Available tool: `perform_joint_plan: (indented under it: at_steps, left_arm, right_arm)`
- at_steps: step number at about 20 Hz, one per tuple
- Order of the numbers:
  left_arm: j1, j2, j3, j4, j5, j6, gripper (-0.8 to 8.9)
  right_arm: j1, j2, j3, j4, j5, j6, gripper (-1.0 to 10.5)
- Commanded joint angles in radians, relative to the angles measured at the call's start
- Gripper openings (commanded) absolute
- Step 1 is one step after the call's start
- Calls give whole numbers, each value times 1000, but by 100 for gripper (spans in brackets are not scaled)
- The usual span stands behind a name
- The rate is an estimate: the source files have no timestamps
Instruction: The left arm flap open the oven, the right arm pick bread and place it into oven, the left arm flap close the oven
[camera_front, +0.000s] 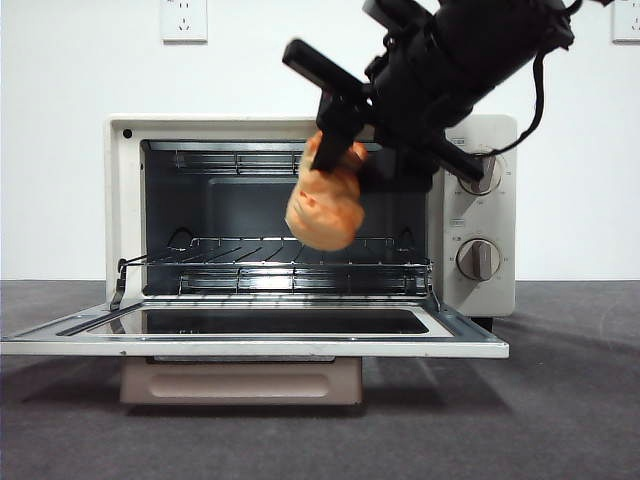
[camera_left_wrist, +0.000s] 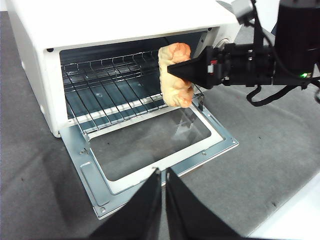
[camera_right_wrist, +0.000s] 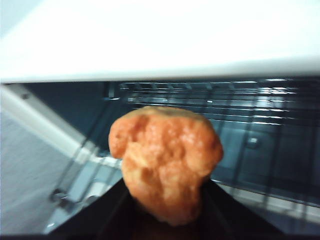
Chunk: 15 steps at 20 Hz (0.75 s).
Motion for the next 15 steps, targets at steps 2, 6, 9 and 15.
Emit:
perform_joint_plan:
  at_steps: [2, 6, 9, 15]
  left_arm:
    - [-5, 5, 10, 7, -3, -5, 19]
    - [-5, 5, 10, 7, -3, -4, 19]
    - [-5, 5, 10, 7, -3, -4, 19]
    - [-5, 5, 10, 8, -3, 1, 19]
  right_arm:
    - [2, 25, 18, 32, 45, 23, 143]
    - [-2, 30, 18, 63, 72, 43, 143]
    - [-2, 31, 18, 62, 118, 45, 144]
    - [-8, 54, 18, 77, 133, 66, 146]
